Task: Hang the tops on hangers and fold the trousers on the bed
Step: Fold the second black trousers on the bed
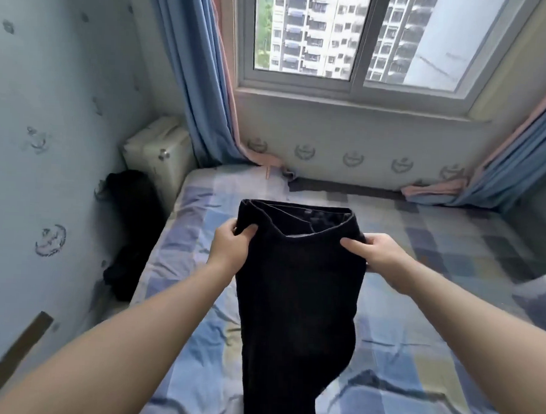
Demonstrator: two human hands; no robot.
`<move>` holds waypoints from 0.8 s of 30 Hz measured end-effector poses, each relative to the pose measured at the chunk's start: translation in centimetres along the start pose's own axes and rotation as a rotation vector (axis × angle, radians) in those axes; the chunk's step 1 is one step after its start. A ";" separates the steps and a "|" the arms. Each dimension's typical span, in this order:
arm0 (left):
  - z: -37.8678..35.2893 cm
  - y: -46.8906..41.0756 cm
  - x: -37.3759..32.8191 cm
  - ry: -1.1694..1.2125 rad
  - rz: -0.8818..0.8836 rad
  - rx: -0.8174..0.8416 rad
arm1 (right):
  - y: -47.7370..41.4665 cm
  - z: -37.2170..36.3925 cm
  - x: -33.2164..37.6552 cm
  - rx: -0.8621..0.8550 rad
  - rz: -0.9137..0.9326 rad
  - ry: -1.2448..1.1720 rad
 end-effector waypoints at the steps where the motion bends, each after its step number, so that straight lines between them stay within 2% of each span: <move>1: -0.7 -2.2 1.7 -0.019 0.032 0.006 | -2.1 -1.6 -0.6 -0.008 -0.015 0.013; 9: -7.4 -20.8 14.6 -0.159 0.121 -0.081 | -22.5 -14.2 -6.5 -0.055 0.005 0.178; 14: -11.4 -29.6 24.0 -0.359 0.125 -0.090 | -32.6 -20.8 -12.7 -0.176 0.062 0.430; 17: -13.3 -33.2 29.9 -0.446 0.141 -0.127 | -37.3 -25.1 -17.3 -0.197 -0.045 0.246; 20: -15.2 -35.4 35.2 -0.375 0.251 -0.216 | -40.8 -28.9 -21.7 -0.214 -0.092 0.088; 24: -17.3 -35.5 40.3 -0.327 0.284 -0.228 | -41.5 -33.2 -26.5 -0.060 -0.046 0.095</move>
Point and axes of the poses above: each hand's wrist, its own y-axis away from the middle knuckle, its own z-axis out of the back of the hand, x = y × z, the point moved 5 cm from there along -y, towards the middle knuckle, and after that the axes turned 13 degrees about -x, right-handed, at the moved point
